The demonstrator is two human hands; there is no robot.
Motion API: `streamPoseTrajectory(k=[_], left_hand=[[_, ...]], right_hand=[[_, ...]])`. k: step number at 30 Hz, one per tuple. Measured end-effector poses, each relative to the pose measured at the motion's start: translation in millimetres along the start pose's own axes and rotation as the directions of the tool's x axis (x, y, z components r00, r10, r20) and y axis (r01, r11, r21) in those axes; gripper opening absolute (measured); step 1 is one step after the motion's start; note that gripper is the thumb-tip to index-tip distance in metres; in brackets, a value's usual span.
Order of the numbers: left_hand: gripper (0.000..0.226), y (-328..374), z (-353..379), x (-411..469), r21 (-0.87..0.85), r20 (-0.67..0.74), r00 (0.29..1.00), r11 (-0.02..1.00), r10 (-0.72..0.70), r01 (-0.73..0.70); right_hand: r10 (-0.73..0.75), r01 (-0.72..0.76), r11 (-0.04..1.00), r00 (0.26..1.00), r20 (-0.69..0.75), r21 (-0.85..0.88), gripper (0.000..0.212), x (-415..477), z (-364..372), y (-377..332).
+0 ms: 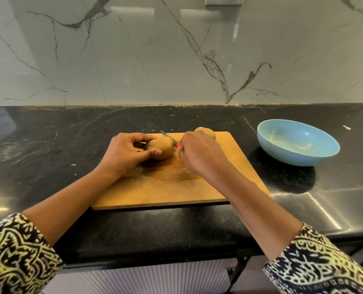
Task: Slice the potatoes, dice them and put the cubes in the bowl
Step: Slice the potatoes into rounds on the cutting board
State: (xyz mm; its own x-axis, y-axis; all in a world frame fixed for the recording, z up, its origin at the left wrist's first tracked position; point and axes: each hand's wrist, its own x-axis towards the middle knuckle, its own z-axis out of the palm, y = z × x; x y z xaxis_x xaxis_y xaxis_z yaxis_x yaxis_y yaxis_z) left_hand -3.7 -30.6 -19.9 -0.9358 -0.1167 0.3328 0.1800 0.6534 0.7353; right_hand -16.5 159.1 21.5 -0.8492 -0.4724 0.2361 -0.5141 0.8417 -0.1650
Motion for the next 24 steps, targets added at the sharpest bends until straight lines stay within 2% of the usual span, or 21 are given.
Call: streamPoseTrajectory(k=[4, 15, 20, 24], left_hand=[[0.049, 3, 1, -2, 0.032, -0.003, 1.000, 0.999, 0.010, -0.010], [0.057, 1, -2, -2, -0.002, -0.012, 0.999, 0.999, -0.046, 0.046], [0.060, 1, -3, -3, -0.037, 0.036, 0.997, 0.997, -0.066, 0.068], [0.059, 1, -3, -1, -0.043, 0.054, 0.997, 0.997, -0.062, 0.065]], right_hand=[[-0.009, 0.009, 1.000, 0.999, -0.046, 0.000, 0.017, -13, 4, -1], [0.005, -0.003, 1.000, 0.998, 0.066, -0.030, 0.021, -56, 13, 2], [0.098, -0.097, 0.995, 0.995, -0.029, 0.033, 0.027, -57, 16, 8], [0.113, -0.096, 0.989, 0.979, -0.168, 0.109, 0.029, -50, 13, 10]])
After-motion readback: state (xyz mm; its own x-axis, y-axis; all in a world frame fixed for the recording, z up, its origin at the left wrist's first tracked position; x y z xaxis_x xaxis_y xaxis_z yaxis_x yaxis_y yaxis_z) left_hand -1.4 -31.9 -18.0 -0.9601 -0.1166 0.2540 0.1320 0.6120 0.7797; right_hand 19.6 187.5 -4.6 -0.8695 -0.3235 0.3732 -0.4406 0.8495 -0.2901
